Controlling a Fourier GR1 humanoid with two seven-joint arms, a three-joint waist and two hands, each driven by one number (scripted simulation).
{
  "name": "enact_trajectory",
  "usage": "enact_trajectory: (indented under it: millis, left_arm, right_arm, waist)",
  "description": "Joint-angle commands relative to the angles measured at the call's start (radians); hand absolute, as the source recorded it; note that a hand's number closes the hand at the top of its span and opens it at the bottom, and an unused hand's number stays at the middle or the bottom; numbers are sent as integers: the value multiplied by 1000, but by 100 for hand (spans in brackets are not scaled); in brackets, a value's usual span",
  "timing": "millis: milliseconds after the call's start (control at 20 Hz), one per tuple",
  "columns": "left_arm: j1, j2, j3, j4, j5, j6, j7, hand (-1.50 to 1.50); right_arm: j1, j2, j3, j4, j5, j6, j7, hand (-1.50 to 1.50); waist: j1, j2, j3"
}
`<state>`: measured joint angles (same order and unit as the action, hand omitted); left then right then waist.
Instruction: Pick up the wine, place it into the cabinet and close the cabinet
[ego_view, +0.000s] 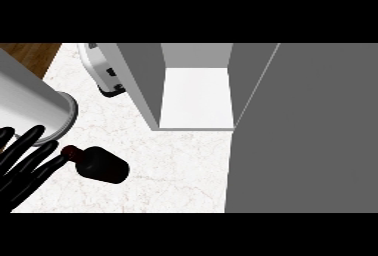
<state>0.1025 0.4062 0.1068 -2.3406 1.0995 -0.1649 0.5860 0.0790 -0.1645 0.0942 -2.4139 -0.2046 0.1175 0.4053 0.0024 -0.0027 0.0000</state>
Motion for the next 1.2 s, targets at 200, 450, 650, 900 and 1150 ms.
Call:
enact_trajectory:
  millis: [200, 450, 650, 900, 1150]
  left_arm:
    - [-112, 39, 107, 2, 53, 62, 55, -150]
    - [-92, 68, 241, 149, 122, -106, 69, -150]
    - [-170, 65, 231, 220, 74, -63, 69, -150]
    - [-174, 83, 290, 264, 75, -115, 81, -150]
    - [-187, 102, 298, 357, 81, -147, 113, -150]
  right_arm:
    - [-2, 37, 79, -205, 25, -83, 162, -150]
    - [-39, 9, -16, -158, -30, -73, 167, -150]
    - [-41, 6, -30, -130, -44, -40, 120, -150]
    - [-14, 12, 14, -179, -27, -39, 162, -150]
    - [-28, 31, 8, -159, -10, -43, 144, -150]
  waist:
    - [-10, 0, -1]
    - [-6, 1, -1]
    - [-11, 2, 0]
    - [-11, 1, 0]
    - [-7, 1, 0]
